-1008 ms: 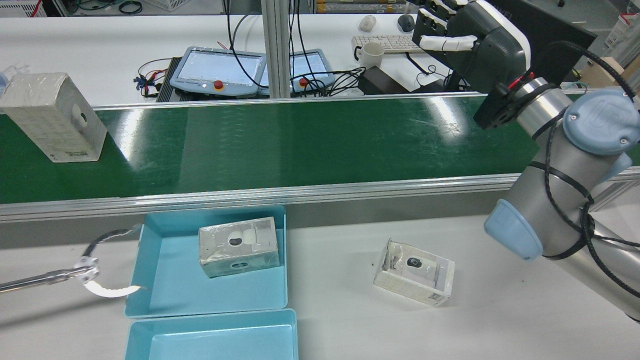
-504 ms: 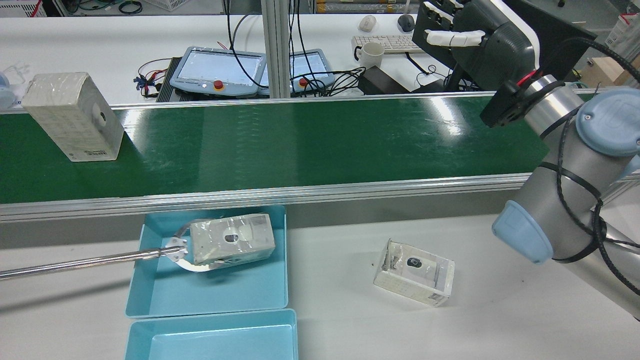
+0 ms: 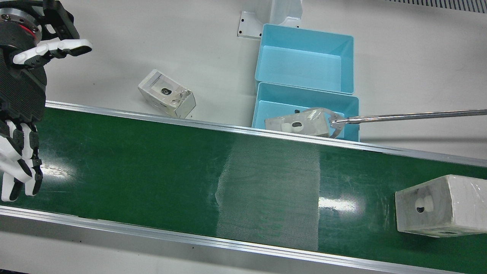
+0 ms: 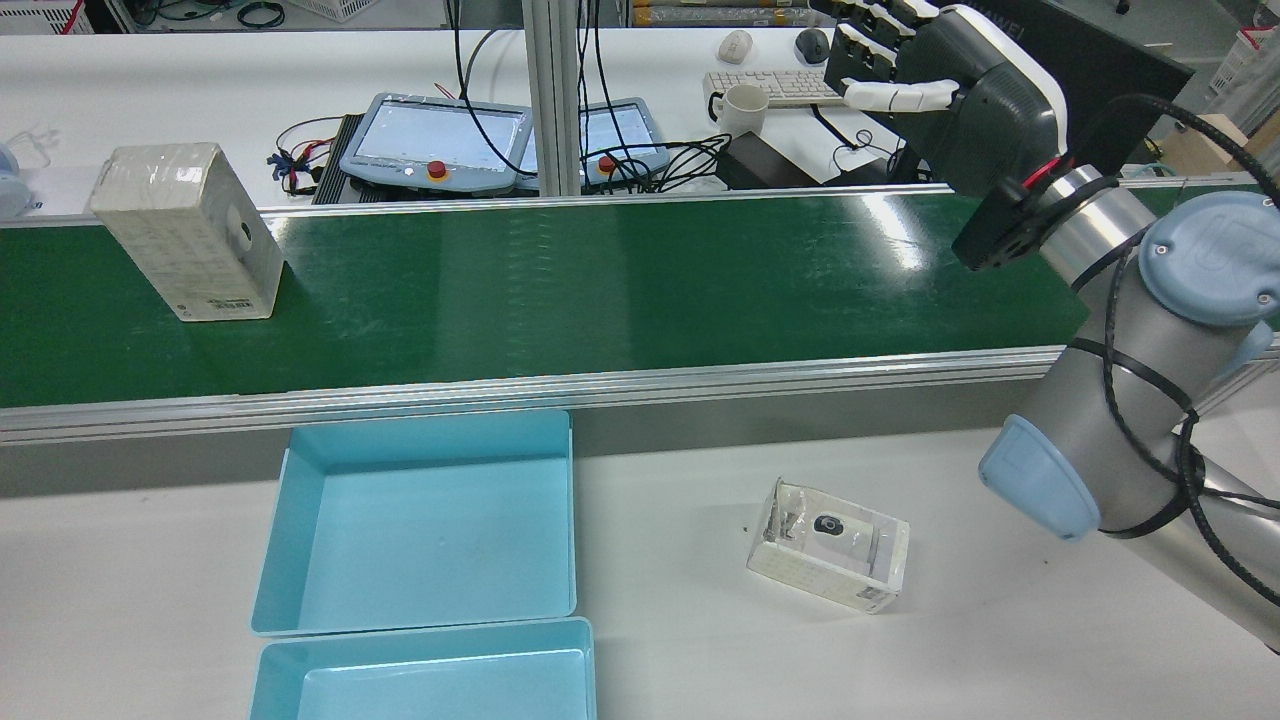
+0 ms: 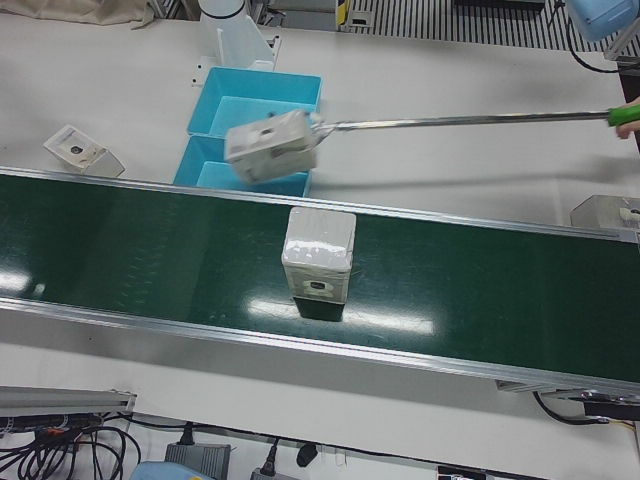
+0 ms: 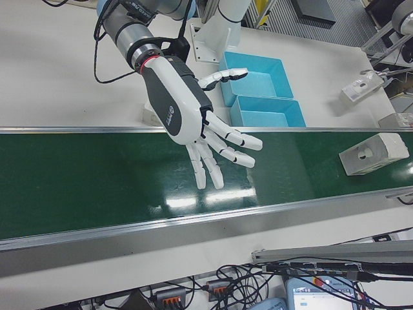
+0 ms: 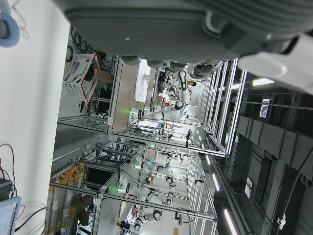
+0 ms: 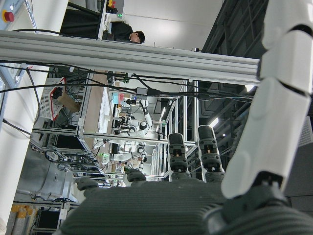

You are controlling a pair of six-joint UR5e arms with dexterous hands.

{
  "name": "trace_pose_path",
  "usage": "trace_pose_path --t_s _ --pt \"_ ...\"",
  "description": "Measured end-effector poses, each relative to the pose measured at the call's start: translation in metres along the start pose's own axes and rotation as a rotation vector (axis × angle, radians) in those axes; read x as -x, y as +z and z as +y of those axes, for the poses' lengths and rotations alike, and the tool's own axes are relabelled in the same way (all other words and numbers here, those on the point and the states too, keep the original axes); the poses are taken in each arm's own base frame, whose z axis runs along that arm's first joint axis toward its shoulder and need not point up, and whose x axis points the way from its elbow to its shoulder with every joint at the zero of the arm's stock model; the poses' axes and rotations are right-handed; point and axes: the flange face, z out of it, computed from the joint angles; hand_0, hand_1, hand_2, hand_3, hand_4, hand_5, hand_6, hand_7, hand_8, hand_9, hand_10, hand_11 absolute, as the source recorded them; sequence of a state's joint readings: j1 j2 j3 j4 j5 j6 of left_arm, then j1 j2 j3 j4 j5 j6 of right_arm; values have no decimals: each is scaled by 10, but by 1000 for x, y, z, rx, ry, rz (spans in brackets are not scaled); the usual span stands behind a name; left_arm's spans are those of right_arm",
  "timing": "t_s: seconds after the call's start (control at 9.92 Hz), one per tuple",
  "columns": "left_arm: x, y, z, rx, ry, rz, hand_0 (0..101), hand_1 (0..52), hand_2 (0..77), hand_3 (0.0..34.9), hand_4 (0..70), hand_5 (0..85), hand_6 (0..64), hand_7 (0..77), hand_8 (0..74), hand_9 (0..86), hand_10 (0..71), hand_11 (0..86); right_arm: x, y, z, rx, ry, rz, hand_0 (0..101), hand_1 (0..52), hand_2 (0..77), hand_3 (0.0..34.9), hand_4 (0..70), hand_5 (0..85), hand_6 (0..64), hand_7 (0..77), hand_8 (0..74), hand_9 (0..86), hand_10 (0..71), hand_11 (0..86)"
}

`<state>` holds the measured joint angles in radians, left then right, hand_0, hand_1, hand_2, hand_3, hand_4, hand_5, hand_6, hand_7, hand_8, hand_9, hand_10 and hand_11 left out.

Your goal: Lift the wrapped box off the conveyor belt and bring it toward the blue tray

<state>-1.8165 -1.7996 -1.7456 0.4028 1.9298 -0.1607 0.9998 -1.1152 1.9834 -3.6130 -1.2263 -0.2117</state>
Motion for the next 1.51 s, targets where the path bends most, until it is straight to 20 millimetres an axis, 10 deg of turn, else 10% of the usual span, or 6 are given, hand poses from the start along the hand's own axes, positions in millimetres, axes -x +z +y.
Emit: trace_pose_path --t_s 0.71,1.51 --pt "0 0 0 0 0 0 0 0 11 0 0 5 0 5 5 0 0 0 -55 22 -9 -24 4 65 415 87 104 302 65 120 0 76 0 16 11 11" --pt "0 0 0 0 0 0 0 0 11 0 0 5 0 5 5 0 0 0 -48 18 2 6 19 59 389 60 109 303 175 235 0 169 0 16 22 27"
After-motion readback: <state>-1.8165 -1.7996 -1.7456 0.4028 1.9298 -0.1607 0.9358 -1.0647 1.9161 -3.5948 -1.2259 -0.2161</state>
